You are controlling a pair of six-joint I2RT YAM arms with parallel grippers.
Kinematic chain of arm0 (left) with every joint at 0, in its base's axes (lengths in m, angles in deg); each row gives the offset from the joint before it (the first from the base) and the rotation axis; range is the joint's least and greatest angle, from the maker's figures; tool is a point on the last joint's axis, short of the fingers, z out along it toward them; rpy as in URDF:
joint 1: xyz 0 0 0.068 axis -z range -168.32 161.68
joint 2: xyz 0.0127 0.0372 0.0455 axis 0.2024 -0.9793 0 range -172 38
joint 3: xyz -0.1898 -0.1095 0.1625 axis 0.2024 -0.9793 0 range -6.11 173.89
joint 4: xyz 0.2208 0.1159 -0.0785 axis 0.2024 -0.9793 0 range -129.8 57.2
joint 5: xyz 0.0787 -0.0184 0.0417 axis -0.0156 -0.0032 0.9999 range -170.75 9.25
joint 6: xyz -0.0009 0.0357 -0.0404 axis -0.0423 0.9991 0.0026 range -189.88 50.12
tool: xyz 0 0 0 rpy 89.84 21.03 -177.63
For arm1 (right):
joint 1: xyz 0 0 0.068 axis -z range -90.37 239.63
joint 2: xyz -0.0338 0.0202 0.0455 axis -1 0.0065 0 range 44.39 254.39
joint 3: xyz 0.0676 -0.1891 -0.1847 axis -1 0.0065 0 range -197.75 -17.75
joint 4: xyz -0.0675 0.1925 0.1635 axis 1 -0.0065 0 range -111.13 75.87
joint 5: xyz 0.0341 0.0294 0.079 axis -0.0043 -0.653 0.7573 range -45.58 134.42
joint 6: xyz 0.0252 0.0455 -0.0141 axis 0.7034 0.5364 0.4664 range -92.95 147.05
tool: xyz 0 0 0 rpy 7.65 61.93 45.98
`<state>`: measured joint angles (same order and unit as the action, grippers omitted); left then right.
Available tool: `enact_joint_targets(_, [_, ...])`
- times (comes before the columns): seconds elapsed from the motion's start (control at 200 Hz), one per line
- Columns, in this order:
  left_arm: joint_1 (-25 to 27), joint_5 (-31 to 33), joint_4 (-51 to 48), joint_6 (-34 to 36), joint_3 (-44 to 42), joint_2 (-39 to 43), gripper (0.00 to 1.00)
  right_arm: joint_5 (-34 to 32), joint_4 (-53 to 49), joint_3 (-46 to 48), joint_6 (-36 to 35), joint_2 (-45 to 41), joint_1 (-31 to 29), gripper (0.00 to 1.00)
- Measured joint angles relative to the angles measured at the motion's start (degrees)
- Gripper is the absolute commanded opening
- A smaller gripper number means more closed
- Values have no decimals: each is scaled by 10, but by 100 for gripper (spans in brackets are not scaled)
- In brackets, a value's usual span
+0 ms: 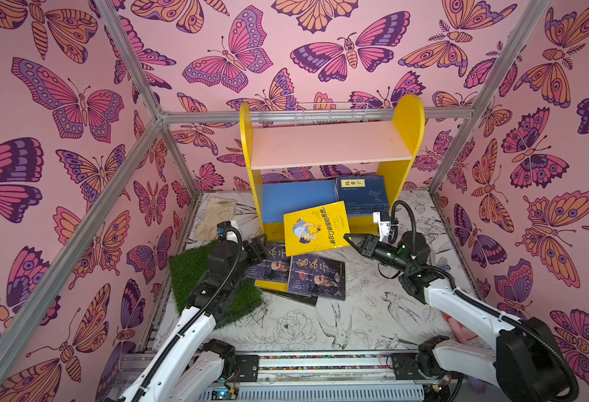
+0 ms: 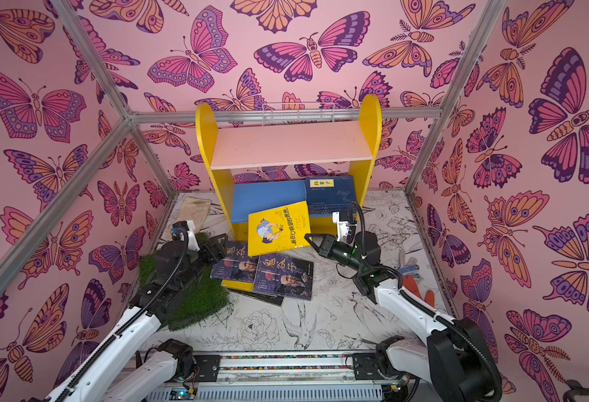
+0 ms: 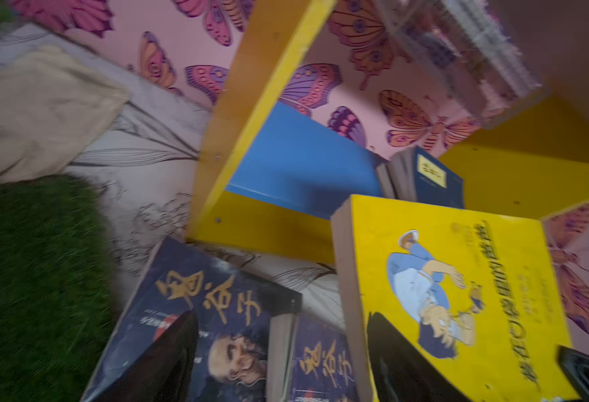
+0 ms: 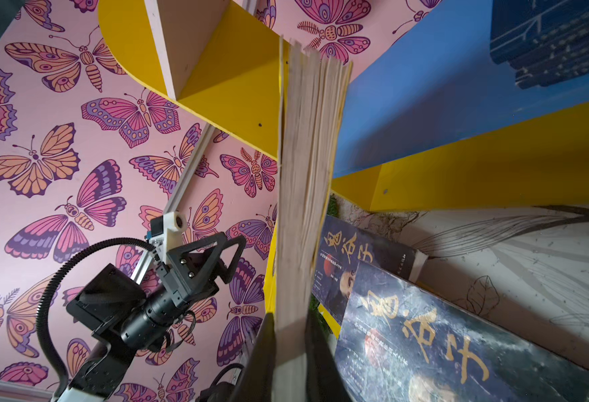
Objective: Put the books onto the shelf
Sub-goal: 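Carry the yellow book with the right gripper to the shelf while the left releases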
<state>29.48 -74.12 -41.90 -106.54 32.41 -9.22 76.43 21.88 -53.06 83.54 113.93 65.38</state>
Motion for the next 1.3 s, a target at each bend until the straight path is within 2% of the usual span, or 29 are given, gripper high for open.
enact_joint_targets(0.155, [-9,67,-76,-40,-16,1,78,-69,6,-65,-28,61,-29,0])
enact_joint_targets(0.316, [-14,85,-116,-74,-41,2,76,-136,-17,-170,-56,141,-43,0])
enact_joint_targets(0.456, [-14,88,-134,-90,-46,5,75,-164,-42,-266,-66,221,-43,0])
enact_joint_targets(0.737, [-14,88,-155,-98,-46,30,75,-144,-137,-398,-59,345,-50,0])
enact_joint_targets(0.967, [-14,88,-165,-99,-48,31,75,-128,-193,-455,-57,378,-64,0])
enact_joint_targets(1.248, [-14,87,-165,-99,-48,24,75,-134,-195,-468,-56,393,-65,0])
enact_joint_targets(1.298, [-14,86,-165,-99,-48,24,75,-137,-196,-468,-56,393,-66,4])
